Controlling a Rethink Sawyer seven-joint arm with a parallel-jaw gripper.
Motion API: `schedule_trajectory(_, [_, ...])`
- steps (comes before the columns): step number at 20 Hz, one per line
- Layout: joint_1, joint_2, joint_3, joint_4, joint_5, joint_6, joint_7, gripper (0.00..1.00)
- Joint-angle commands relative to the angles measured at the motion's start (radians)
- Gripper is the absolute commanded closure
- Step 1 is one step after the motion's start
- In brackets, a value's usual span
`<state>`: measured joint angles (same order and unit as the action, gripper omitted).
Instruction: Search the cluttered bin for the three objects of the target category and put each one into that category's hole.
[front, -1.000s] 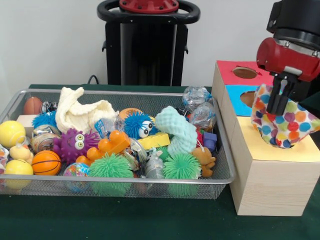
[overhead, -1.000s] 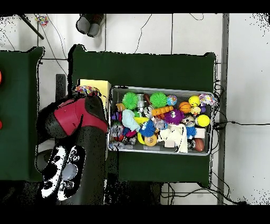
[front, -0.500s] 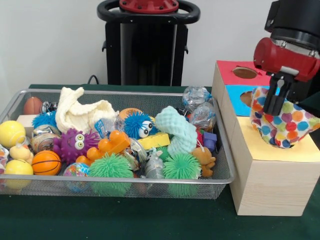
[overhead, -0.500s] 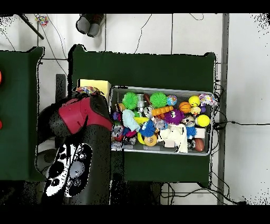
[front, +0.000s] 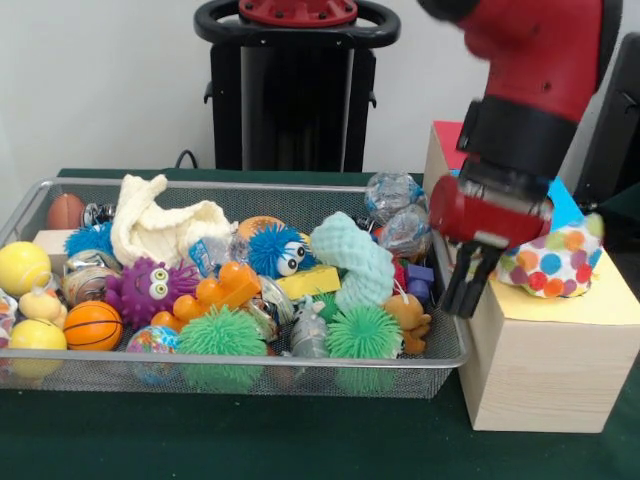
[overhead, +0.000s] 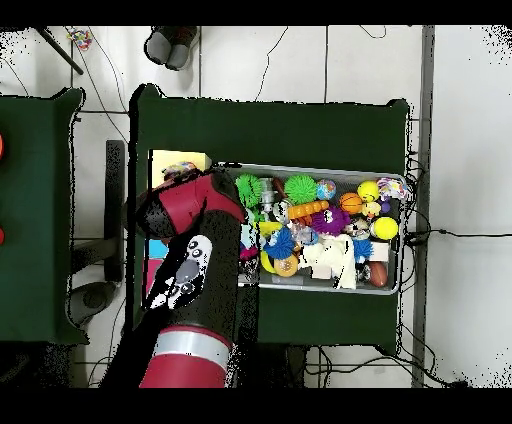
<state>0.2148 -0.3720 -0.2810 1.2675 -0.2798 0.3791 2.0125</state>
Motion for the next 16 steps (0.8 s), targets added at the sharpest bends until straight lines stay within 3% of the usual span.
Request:
schedule_trajectory(1, [0.117, 0.329, -0.042, 0.003, -0.074, -0.044, 0.208, 1.0])
schedule_trajectory(7, [0.187, 0.331, -0.121, 0.038, -0.012, -0.054, 0.231, 1.0])
schedule_trajectory(12, [0.187, 0.207, -0.098, 0.137, 0.007, -0.05, 0.169, 1.0])
schedule_trajectory(16, [0.192, 0.056, -0.085, 0.229, 0.008, -0.008, 0.119, 1.0])
